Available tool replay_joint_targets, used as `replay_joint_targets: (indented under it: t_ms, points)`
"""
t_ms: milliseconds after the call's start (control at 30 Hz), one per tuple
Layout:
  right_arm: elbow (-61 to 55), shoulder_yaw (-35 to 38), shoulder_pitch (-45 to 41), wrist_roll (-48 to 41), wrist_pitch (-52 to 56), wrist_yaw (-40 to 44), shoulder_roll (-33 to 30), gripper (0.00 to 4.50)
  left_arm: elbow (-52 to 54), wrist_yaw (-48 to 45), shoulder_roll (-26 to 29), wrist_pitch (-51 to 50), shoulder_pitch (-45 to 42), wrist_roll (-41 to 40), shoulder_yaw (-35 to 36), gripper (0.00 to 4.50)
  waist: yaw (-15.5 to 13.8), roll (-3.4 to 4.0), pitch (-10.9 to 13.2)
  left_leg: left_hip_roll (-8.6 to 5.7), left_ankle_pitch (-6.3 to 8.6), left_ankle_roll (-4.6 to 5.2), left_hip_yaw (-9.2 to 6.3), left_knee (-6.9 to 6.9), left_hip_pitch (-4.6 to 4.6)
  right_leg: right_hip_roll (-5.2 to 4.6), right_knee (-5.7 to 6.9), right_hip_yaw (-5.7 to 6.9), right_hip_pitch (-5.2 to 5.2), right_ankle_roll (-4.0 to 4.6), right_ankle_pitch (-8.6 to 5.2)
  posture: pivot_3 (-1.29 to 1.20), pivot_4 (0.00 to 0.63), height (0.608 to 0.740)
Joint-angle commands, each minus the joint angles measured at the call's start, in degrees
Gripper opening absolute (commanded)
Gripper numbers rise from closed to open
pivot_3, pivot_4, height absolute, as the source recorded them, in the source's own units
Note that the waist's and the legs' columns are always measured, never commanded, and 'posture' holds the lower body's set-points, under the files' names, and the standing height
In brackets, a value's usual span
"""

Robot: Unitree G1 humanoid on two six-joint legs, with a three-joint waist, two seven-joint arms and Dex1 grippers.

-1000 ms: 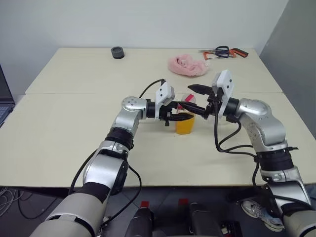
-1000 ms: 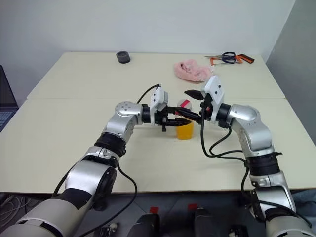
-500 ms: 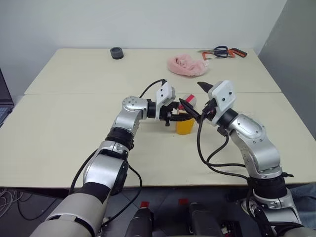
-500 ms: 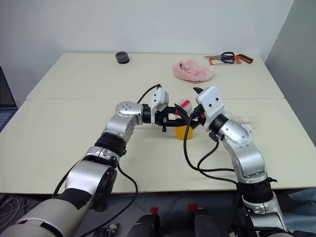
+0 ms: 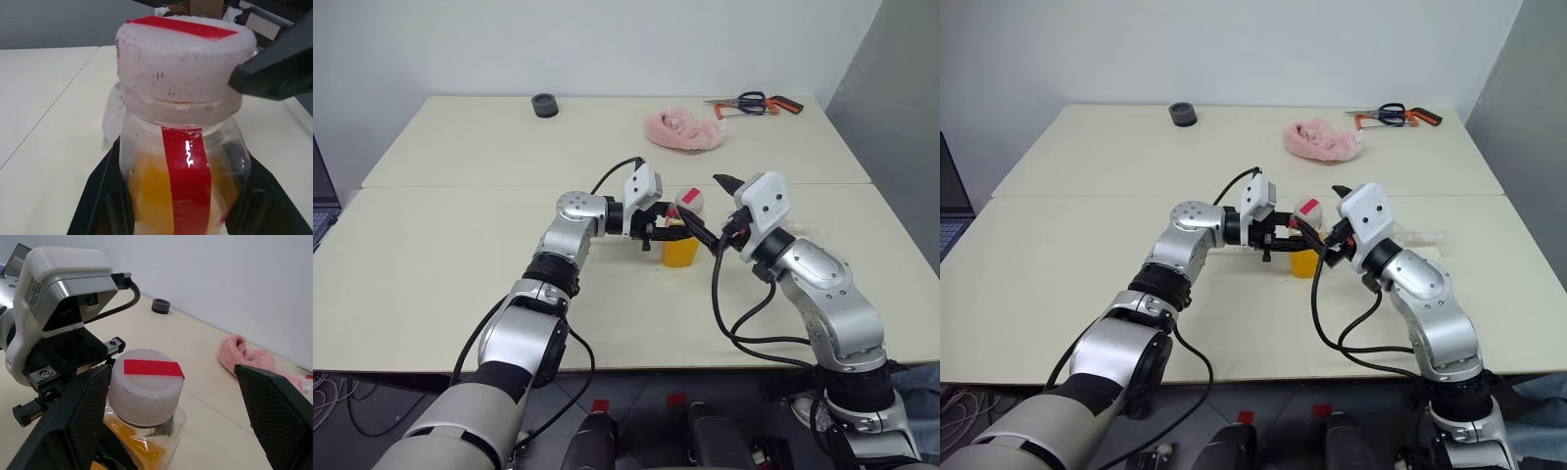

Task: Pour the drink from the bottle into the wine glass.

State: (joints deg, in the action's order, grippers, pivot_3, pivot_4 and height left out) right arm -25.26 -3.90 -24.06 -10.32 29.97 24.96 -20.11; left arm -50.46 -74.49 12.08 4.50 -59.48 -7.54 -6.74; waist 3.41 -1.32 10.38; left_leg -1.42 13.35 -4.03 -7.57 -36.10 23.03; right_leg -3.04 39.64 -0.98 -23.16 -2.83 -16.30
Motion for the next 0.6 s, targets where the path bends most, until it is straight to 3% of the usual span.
replay_joint_targets:
  t_ms: [33,433,600]
  points:
    - [-2.8,4.0,-0.2,-0.1,0.7,-2.2,-0.9,4.24,2.0,-0.5,0.4,1.1,-1.2,-0.6,0.6,1.77,0.0,0.0,0.0,0.0,0.0,0.0,0.0,0.0,0.0,0.0,0.0,0.0,0.0,0.0,0.0,0.0,0.15,0.74]
    - [-5.9,6.1,3.2,-0.5,2.5,-1.7,-3.6,4.24,2.0,-0.6,0.6,1.1,-1.2,-0.6,0.5,1.77,0.0,0.0,0.0,0.0,0.0,0.0,0.01,0.0,0.0,0.0,-0.01,0.0,0.01,0.0,0.0,0.0,0.15,0.74]
    - [-10.9,6.2,3.6,-6.1,6.2,0.6,-3.3,4.24,2.0,-0.5,0.6,1.1,-1.2,-0.6,0.6,1.77,0.0,0.0,0.0,0.01,0.0,0.0,0.01,0.0,0.0,0.0,0.0,0.0,0.01,0.0,0.0,0.0,0.15,0.74]
